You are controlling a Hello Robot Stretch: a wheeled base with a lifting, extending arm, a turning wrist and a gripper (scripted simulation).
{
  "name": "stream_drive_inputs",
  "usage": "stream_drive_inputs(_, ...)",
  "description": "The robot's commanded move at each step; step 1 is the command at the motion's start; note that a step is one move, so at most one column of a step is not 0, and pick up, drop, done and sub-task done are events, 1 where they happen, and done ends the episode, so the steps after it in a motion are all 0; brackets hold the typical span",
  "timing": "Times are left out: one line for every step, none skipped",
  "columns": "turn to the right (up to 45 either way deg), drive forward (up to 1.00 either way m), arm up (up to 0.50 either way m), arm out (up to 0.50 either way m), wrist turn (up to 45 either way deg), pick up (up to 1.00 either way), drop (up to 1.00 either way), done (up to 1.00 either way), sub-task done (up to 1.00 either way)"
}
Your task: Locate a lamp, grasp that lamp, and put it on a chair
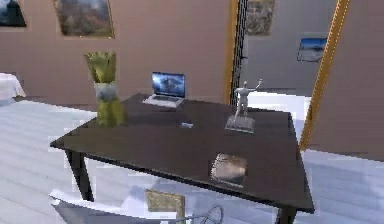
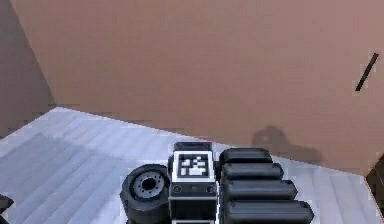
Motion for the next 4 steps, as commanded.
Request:
stream_drive_inputs(0.0,0.15,0.00,0.00,0.0,0.00,0.00,0.00,0.00)
stream_drive_inputs(-45.0,0.00,0.00,0.00,0.0,0.00,0.00,0.00,0.00)
stream_drive_inputs(-33.0,0.00,0.00,0.00,0.0,0.00,0.00,0.00,0.00)
stream_drive_inputs(0.0,0.00,0.00,0.42,0.0,0.00,0.00,0.00,0.00)
